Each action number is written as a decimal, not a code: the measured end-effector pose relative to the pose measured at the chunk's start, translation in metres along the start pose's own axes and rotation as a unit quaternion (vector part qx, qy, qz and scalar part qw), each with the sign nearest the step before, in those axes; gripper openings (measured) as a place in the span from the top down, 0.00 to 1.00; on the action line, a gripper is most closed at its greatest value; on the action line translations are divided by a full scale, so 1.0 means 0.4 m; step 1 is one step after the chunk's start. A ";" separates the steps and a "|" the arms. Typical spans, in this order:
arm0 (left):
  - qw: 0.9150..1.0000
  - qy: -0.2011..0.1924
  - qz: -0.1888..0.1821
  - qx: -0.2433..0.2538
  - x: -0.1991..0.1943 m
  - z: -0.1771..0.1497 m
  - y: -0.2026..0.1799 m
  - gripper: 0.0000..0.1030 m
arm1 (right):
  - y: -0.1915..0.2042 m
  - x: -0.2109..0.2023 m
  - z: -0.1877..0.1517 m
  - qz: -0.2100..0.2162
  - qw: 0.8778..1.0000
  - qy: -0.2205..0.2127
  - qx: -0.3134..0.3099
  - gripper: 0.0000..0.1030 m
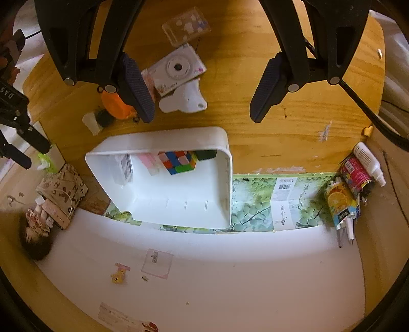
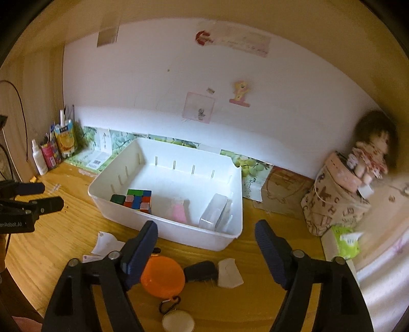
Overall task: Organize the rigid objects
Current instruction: 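Withdraw both tools from the bin toward the remaining desk items, then grasp the clear plastic box with the left tool while the right tool grasps the beige round compact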
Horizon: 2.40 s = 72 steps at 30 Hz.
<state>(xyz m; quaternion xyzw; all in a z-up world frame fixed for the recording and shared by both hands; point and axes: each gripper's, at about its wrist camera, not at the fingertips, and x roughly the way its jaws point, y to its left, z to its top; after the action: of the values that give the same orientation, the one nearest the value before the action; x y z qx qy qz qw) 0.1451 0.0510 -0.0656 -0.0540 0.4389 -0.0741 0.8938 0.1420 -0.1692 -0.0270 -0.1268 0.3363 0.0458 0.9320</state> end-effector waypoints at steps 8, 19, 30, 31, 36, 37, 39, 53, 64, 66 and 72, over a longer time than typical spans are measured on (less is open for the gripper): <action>0.999 0.024 0.010 -0.034 -0.030 -0.073 -0.018 0.22 | -0.041 -0.064 -0.099 0.003 0.999 -0.010 0.047 0.22; 0.993 0.105 0.046 -0.042 -0.038 -0.190 -0.076 0.23 | -0.092 -0.143 -0.232 0.024 0.995 -0.031 0.087 0.21; 0.982 0.176 0.060 -0.038 -0.003 -0.267 -0.135 0.22 | -0.103 -0.134 -0.341 0.064 0.990 -0.022 0.121 0.20; 0.981 0.181 0.060 -0.040 0.000 -0.271 -0.138 0.22 | -0.102 -0.130 -0.349 0.066 0.990 -0.018 0.121 0.20; 0.974 0.212 0.052 -0.050 0.032 -0.289 -0.147 0.22 | -0.080 -0.103 -0.377 0.076 0.991 0.000 0.110 0.20; 0.973 0.218 0.051 -0.053 0.038 -0.289 -0.149 0.22 | -0.075 -0.099 -0.382 0.076 0.991 0.002 0.108 0.20; 0.971 0.226 0.051 -0.055 0.050 -0.287 -0.151 0.22 | -0.060 -0.086 -0.386 0.083 0.992 0.010 0.097 0.20; 0.950 0.291 0.052 -0.100 0.173 -0.245 -0.110 0.20 | -0.028 0.036 -0.363 0.111 0.990 0.068 0.053 0.20; 0.931 0.342 0.061 -0.109 0.264 -0.224 -0.103 0.20 | 0.041 0.132 -0.352 0.131 0.983 0.131 -0.009 0.20; 0.929 0.348 0.063 -0.107 0.277 -0.215 -0.099 0.20 | 0.054 0.141 -0.351 0.135 0.981 0.138 -0.022 0.20; 0.928 0.353 0.062 -0.103 0.309 -0.189 -0.113 0.20 | 0.083 0.166 -0.355 0.135 0.977 0.159 -0.052 0.20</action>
<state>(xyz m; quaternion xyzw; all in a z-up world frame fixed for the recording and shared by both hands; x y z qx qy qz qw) 0.1559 -0.0181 -0.2001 -0.0888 0.7335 0.0132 0.6738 0.1000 -0.1753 -0.1815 -0.1339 0.4912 0.1680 0.8441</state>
